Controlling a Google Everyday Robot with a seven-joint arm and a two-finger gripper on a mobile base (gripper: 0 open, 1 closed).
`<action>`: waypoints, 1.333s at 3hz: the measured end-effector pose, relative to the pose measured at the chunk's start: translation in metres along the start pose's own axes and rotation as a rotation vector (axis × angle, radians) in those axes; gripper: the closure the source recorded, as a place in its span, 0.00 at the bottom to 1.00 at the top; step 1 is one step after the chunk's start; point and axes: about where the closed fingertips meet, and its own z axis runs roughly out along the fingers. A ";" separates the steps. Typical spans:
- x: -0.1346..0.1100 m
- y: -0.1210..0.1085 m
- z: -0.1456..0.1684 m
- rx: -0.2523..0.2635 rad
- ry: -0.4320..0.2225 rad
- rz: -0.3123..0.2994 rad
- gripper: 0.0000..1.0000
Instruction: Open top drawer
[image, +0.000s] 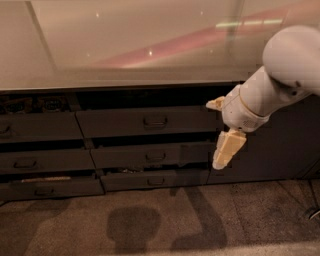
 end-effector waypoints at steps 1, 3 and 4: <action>0.037 -0.014 0.050 -0.085 -0.021 0.080 0.00; 0.037 -0.012 0.050 -0.010 -0.004 0.024 0.00; 0.036 -0.010 0.048 0.109 0.021 -0.064 0.00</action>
Offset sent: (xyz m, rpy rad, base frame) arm 0.0200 -0.0132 -0.0367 0.0262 0.0729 -0.0267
